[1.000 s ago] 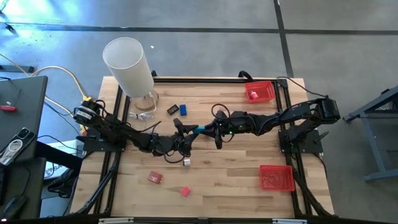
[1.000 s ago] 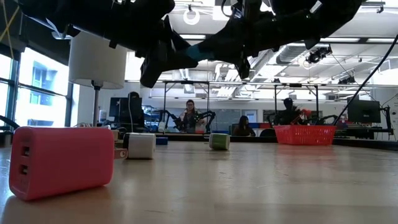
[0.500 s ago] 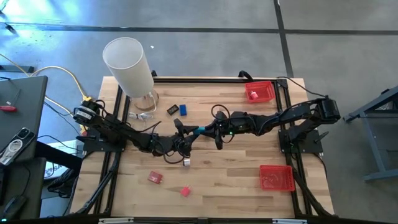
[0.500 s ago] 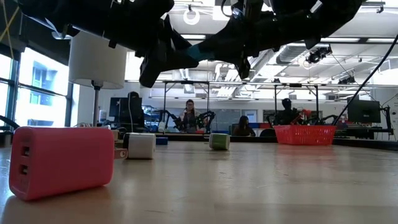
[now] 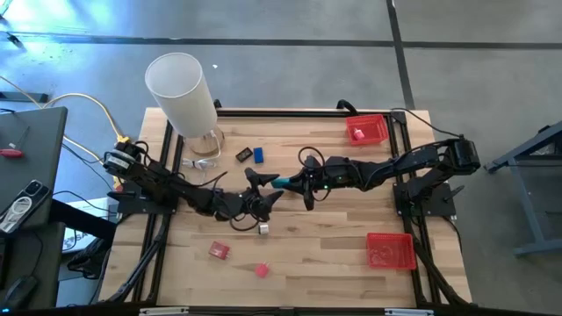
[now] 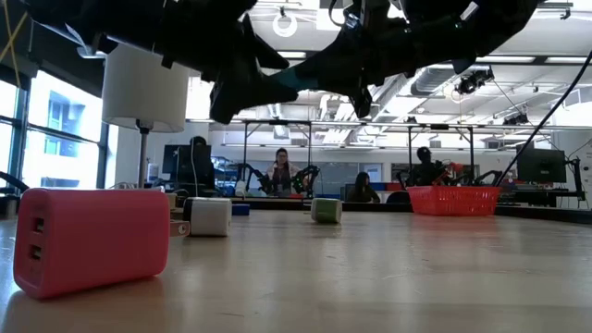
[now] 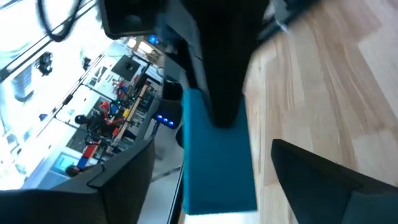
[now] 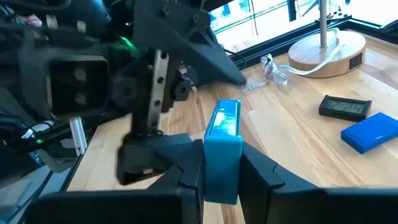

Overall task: Pick & Place Office items
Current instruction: Put the light blue digital clock into the bottom red basket

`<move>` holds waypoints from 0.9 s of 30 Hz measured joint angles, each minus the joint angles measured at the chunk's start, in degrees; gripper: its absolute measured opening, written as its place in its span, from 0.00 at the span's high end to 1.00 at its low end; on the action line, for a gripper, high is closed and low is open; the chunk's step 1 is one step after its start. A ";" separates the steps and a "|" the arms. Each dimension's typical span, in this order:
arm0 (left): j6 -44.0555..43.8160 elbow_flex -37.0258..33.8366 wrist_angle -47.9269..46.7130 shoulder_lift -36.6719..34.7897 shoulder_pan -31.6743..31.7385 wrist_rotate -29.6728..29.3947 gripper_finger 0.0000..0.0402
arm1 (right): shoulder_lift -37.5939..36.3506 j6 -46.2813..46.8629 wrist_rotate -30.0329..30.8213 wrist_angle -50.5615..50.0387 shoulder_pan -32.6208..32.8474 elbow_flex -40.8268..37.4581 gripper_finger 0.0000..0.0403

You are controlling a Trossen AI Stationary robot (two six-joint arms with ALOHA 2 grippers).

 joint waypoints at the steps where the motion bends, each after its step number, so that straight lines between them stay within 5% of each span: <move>1: -0.95 0.00 1.00 0.00 -0.21 -0.48 0.20 | 0.00 -0.25 -0.01 0.00 0.00 0.00 0.87; 7: -9.03 0.07 8.06 -0.11 -1.65 -2.77 0.19 | 0.00 -3.09 -0.17 0.00 0.00 0.00 0.87; 19: -18.07 0.07 4.24 -5.00 -4.35 -2.82 0.19 | -0.27 -6.52 1.09 0.01 0.02 0.00 0.87; 27: -33.41 0.07 -8.88 -12.15 -3.76 7.63 0.19 | -1.53 -10.08 2.50 0.04 0.20 0.00 0.87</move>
